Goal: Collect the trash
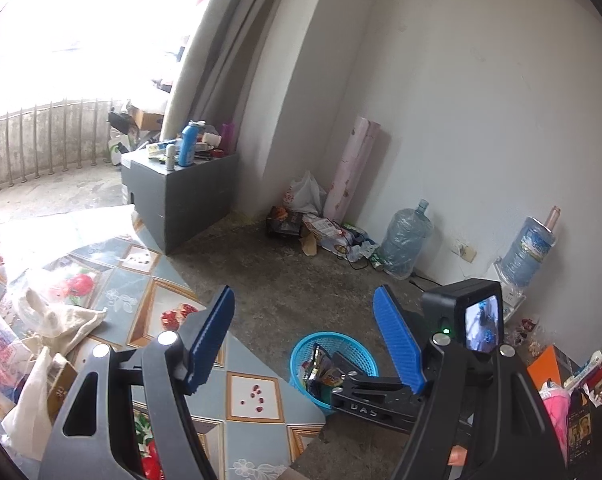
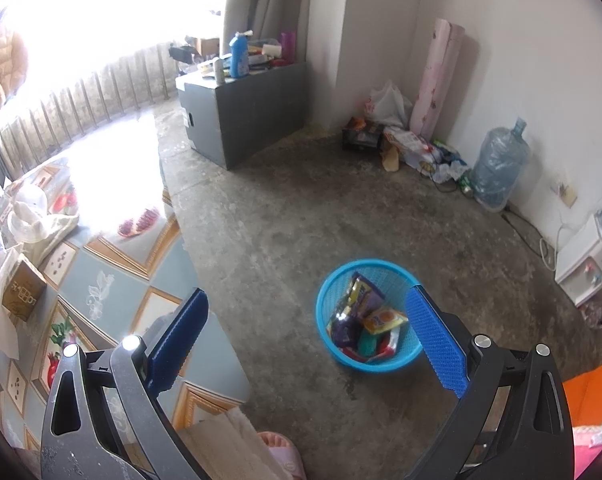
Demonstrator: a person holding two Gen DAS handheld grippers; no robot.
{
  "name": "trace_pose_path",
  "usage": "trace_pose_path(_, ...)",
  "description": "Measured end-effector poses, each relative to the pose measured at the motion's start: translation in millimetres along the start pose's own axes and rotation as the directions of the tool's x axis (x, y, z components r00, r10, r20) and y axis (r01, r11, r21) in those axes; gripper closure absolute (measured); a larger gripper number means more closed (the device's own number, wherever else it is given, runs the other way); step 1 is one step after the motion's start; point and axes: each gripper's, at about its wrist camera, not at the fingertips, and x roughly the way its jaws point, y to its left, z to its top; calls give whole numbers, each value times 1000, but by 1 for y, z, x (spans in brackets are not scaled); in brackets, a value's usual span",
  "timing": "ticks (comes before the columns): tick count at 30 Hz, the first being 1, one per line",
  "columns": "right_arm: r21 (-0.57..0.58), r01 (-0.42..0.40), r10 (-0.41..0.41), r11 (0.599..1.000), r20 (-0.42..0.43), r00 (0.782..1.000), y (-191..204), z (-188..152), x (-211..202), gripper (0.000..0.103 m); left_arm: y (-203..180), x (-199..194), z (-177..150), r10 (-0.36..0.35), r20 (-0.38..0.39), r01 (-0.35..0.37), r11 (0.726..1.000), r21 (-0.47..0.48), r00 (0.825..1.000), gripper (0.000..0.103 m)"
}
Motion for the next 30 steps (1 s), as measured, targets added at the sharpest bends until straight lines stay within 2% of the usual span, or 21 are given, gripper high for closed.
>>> trace_pose_path(4,2,-37,37,999,53,998,7,7,-12,8,20,-17,0,61,27,-60,998,-26,998,33)
trace_pose_path(8,-22,-112,114,993,135,984,22,13,-32,8,53,-45,-9,199,38,-197,979,-55,979,26)
trace_pose_path(11,-43,-204,208,978,180,961,37,17,-43,8,84,-76,-22,329,37,-323,940,-110,944,22)
trace_pose_path(15,-77,-353,361,933,194,912,64,19,-47,8,128,-118,-47,494,6,-484,854,-192,869,21)
trace_pose_path(17,-97,-432,443,896,177,879,82,18,-46,8,146,-136,-61,546,-7,-532,813,-237,838,21)
trace_pose_path(20,-125,-510,523,851,128,842,107,15,-41,8,167,-155,-81,592,-12,-572,771,-280,805,20)
trace_pose_path(23,-149,-554,569,819,81,818,127,11,-35,9,184,-163,-96,607,-25,-583,751,-309,795,21)
trace_pose_path(28,-132,-614,622,778,25,783,144,5,-31,18,197,-163,-111,608,-17,-578,744,-336,793,21)
trace_pose_path(30,-125,-628,634,768,8,773,149,4,-30,22,202,-158,-110,597,-11,-560,746,-360,802,21)
